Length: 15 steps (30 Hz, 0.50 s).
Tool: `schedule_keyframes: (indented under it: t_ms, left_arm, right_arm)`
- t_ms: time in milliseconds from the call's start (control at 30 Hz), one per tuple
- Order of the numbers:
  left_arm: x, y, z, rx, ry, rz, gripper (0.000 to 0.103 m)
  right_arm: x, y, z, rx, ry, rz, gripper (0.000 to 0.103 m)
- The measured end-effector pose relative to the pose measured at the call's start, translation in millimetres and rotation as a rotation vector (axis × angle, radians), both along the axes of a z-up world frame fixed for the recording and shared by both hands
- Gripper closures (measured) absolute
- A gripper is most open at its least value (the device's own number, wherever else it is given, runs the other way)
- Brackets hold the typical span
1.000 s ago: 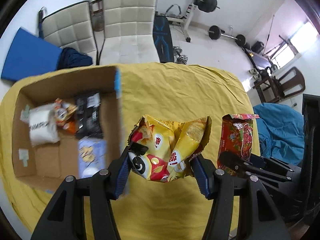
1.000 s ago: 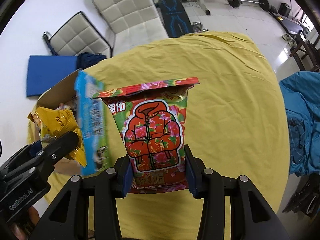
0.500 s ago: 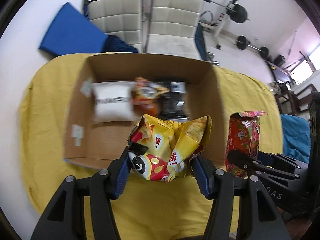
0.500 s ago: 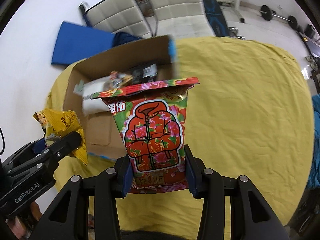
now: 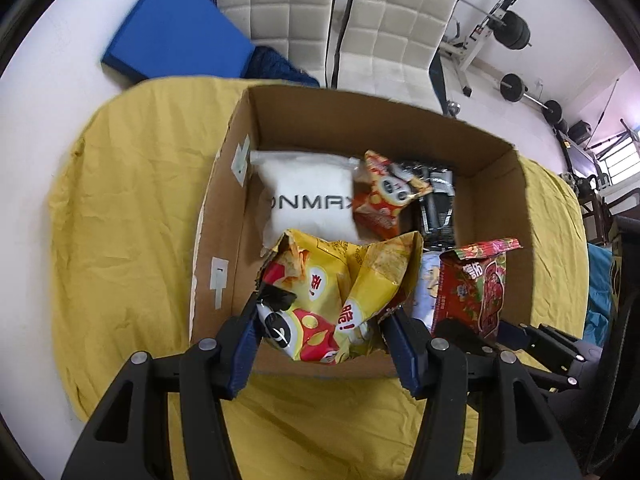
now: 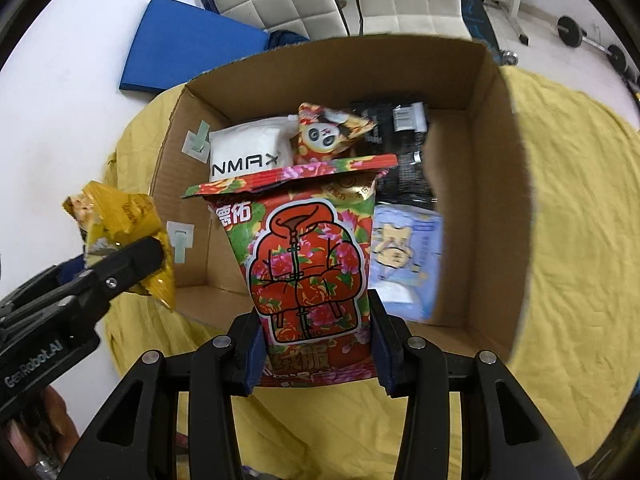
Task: Organize snacks
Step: 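Lower both bags into the box beside the others and open both tools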
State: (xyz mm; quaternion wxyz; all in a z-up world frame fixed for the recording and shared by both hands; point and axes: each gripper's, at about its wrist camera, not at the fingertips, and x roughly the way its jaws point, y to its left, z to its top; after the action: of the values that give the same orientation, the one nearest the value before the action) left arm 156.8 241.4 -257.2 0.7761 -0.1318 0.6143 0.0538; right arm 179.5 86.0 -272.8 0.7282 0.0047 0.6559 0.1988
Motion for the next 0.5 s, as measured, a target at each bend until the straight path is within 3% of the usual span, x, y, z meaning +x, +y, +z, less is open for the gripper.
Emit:
schedule_keyframes:
  t_ms: [167, 500]
  left_arm:
    - [19, 17, -34, -0.109, 0.085, 0.003, 0.048]
    - [44, 14, -92, -0.184, 0.259, -0.065, 0.047]
  right_arm:
    - [15, 18, -31, 0.023, 0.051, -0.015, 0.057]
    - [35, 41, -90, -0.010, 0.137, 0.017, 0.057]
